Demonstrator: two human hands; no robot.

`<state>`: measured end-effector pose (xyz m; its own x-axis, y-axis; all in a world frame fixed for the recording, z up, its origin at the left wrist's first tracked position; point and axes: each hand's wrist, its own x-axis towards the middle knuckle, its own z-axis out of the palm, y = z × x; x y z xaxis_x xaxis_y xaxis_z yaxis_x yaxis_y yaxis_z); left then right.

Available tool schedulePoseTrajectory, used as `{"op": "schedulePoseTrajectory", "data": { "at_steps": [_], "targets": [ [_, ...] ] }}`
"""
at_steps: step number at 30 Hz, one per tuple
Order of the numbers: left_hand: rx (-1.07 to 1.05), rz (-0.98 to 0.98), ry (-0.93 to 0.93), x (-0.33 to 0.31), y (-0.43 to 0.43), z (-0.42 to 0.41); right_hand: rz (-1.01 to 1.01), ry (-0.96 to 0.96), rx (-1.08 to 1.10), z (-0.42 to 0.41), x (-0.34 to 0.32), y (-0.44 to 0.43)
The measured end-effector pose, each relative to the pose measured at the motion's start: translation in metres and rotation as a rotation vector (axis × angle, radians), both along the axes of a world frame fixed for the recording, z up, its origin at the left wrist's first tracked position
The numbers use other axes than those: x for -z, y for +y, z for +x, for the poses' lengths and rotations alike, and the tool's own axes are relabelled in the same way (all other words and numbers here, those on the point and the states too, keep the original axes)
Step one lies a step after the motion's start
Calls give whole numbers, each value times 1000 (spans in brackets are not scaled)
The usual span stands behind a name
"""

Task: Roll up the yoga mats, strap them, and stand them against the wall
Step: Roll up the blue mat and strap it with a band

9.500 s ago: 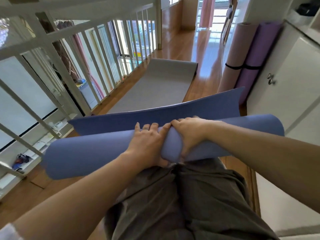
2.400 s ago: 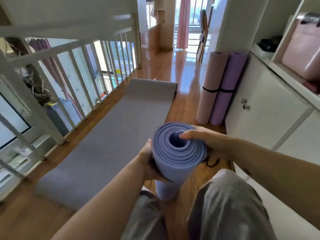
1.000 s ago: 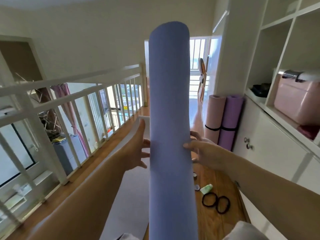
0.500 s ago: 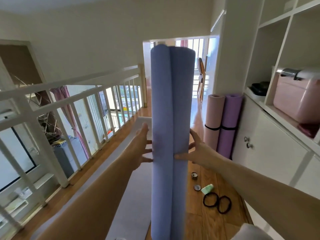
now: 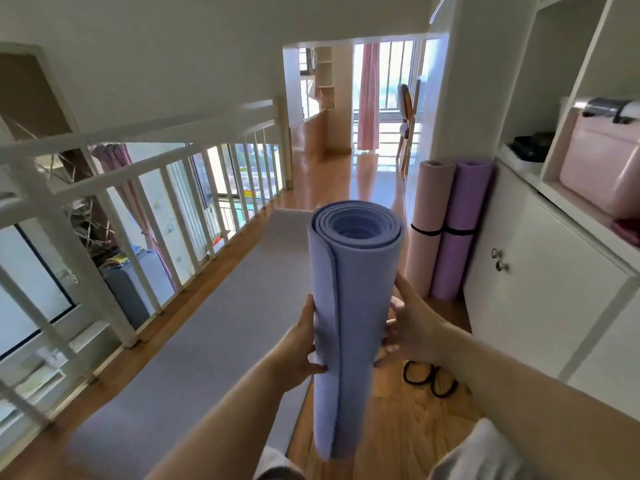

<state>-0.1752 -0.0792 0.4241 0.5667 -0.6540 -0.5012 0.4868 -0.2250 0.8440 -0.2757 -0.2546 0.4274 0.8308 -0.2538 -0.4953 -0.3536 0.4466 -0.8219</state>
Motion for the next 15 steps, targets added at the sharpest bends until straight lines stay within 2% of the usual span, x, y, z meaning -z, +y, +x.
{"op": "schedulePoseTrajectory", "data": {
  "at_steps": [5, 11, 14, 15],
  "targets": [
    [0, 9, -13, 28, -3, -6, 16, 40, 108, -8, 49, 6],
    [9, 132, -111, 36, -4, -7, 37, 95, 141, -14, 74, 14],
    [-93, 150, -302, 35, -8, 1, -184, 130, 131, -13, 66, 12],
    [-85, 153, -385, 32, -8, 4, -295, 87, 142, -11, 59, 11]
  ]
}}
